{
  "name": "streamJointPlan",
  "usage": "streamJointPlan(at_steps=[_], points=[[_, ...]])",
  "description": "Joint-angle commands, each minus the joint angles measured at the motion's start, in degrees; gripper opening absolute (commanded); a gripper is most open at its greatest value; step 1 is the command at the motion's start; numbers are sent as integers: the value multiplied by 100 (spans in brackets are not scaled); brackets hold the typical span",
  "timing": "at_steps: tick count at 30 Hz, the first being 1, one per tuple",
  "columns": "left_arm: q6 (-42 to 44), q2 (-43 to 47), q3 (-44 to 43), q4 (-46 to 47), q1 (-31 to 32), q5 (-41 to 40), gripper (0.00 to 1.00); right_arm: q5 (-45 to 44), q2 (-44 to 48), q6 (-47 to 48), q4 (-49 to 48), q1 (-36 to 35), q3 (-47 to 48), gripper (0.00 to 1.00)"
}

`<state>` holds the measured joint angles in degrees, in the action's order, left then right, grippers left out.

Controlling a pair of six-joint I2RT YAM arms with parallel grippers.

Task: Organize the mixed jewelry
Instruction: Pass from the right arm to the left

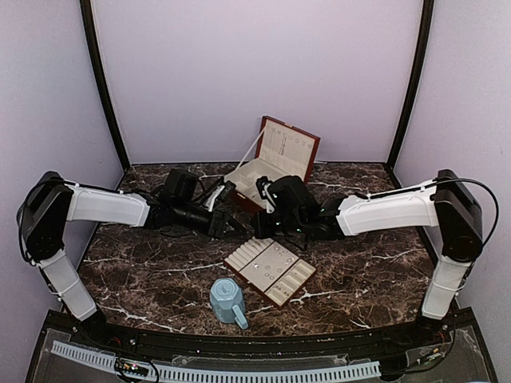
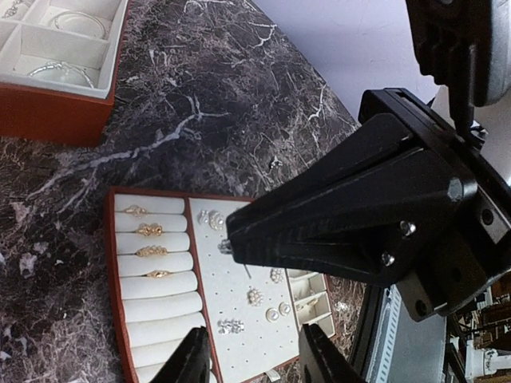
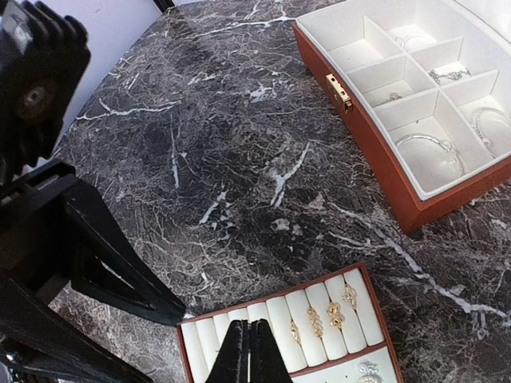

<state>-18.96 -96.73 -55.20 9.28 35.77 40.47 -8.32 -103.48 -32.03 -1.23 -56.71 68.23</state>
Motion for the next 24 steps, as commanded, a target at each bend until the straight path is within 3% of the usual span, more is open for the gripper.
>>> streamJointPlan(at_steps=[1, 9, 24], points=[[6, -8, -229, -106, 52, 93, 40, 148, 157, 149, -288, -108, 18, 0], [20, -38, -263, -132, 68, 110, 38, 121, 40, 322, -193, -229, 217, 0], [91, -88, -338, -306, 123, -89, 13, 274, 54, 498, -262, -320, 251, 0]])
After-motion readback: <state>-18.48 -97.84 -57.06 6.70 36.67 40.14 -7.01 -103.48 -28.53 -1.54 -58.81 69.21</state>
